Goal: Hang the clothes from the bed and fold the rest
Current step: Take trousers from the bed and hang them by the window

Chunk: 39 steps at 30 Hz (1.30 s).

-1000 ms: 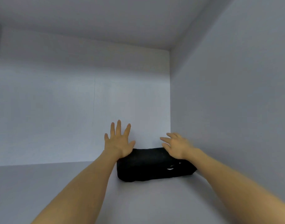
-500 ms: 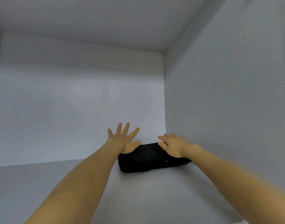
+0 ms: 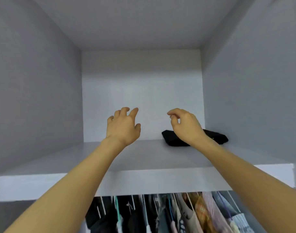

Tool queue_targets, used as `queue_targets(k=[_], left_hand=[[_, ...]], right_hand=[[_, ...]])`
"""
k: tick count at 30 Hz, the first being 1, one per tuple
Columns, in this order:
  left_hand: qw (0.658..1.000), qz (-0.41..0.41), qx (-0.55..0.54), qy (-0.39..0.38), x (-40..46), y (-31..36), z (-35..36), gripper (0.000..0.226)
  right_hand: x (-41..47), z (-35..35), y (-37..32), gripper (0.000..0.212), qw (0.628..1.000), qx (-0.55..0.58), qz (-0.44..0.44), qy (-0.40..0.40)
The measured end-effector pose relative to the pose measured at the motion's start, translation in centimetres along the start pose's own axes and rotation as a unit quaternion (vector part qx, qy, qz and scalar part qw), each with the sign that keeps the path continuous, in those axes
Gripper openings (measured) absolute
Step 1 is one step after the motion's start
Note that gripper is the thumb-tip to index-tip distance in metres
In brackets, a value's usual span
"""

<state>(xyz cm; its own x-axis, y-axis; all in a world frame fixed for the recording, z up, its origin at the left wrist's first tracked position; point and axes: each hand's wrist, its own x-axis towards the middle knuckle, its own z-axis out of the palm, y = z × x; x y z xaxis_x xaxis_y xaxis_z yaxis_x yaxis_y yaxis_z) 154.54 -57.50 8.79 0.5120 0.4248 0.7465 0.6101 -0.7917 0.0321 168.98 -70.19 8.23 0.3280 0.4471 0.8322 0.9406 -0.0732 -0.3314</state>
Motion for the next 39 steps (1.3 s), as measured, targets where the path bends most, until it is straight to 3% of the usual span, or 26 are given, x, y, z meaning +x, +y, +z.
queue_targets(k=[4,8,12,19,23,28,32,39], left_hand=[[0.995,-0.087,-0.053,0.018,-10.1,-1.7,-2.9,0.052],[0.985,-0.157,-0.06,0.026,-21.7,-2.6,-5.9,0.05],[0.96,-0.28,-0.023,-0.011,-35.5,-3.9,-11.0,0.05],[0.907,-0.411,0.056,-0.067,-56.5,-5.3,-19.3,0.043],[0.853,-0.5,0.115,-0.094,-67.6,-6.8,-25.6,0.04],[0.745,-0.635,0.188,-0.075,-80.6,-10.4,-35.7,0.042],[0.656,-0.725,0.202,-0.054,-88.9,-11.3,-41.5,0.042],[0.555,-0.798,0.235,0.009,-98.0,-13.5,-47.5,0.042]], right_hand=[[-7.6,2.0,-5.3,0.027,0.979,0.202,-0.014,0.03],[-15.9,2.8,-9.7,0.027,0.953,0.298,-0.052,0.005],[-25.6,4.3,-16.8,0.026,0.908,0.396,-0.019,-0.134],[-42.4,6.3,-29.0,0.022,0.807,0.459,-0.064,-0.366],[-51.6,6.7,-38.4,0.021,0.721,0.495,-0.116,-0.47],[-61.6,7.2,-53.3,0.021,0.613,0.517,-0.197,-0.564],[-68.4,7.8,-62.6,0.023,0.56,0.489,-0.225,-0.63],[-76.9,9.3,-74.0,0.026,0.467,0.422,-0.293,-0.719]])
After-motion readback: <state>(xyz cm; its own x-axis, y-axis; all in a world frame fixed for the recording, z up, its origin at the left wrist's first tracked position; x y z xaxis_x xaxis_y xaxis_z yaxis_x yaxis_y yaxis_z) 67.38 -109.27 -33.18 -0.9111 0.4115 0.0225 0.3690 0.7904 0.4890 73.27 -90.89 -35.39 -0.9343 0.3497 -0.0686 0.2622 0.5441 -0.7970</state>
